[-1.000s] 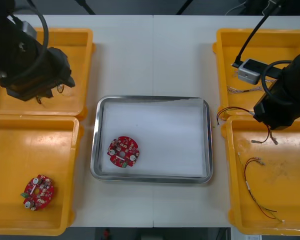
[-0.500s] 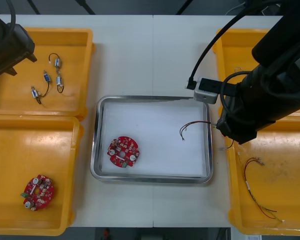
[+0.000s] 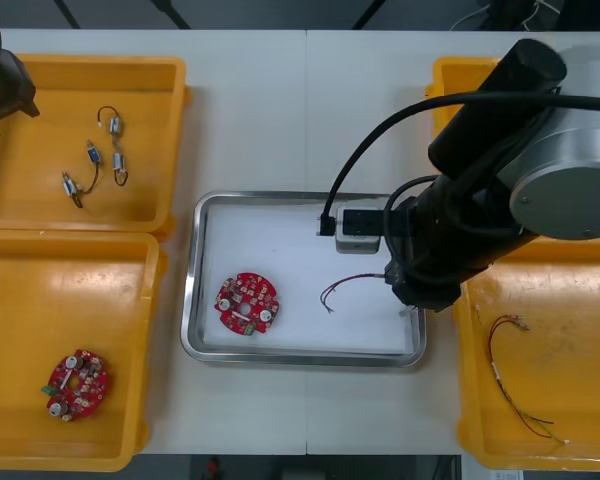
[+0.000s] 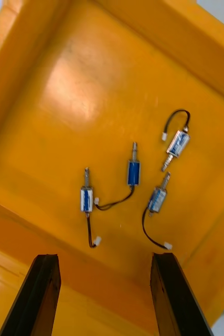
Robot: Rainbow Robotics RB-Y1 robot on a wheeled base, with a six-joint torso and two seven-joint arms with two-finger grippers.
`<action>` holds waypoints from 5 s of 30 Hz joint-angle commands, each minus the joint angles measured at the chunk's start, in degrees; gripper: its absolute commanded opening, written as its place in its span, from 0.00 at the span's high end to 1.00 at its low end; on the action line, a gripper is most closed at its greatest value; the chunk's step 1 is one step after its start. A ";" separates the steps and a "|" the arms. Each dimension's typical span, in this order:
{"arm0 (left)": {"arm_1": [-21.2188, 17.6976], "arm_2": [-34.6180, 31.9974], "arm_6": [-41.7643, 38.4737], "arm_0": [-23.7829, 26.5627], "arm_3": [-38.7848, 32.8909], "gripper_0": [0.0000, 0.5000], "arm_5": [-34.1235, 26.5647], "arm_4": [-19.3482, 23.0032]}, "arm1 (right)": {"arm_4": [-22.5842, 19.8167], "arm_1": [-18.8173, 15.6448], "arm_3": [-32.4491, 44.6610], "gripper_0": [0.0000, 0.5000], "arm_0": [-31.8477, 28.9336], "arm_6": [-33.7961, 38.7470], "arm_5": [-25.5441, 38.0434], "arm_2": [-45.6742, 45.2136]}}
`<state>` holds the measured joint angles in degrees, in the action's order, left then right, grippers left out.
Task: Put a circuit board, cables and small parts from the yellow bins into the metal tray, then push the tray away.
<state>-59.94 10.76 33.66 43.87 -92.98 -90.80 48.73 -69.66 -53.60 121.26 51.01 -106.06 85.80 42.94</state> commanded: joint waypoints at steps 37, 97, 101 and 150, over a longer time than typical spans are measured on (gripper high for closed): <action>4.40 18.50 14.42 6.14 25.22 0.00 24.70 2.15 | 13.14 8.25 -10.79 0.99 3.48 2.26 -17.33 21.13; 5.01 23.60 15.12 7.81 31.02 1.00 28.48 6.28 | -0.57 -5.02 -15.62 0.00 3.57 49.72 13.26 -18.51; 4.57 23.07 15.03 8.86 31.02 1.00 28.13 5.49 | -0.39 -5.46 -18.35 0.00 3.48 50.07 13.61 -19.74; 4.75 25.71 15.47 6.58 31.02 1.00 30.33 10.33 | 4.53 -1.68 -60.62 0.00 12.27 12.54 -1.68 -22.29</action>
<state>-54.89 36.36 51.55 51.16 -61.96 -61.29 58.08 -65.68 -56.58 63.39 59.39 -90.64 86.09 22.66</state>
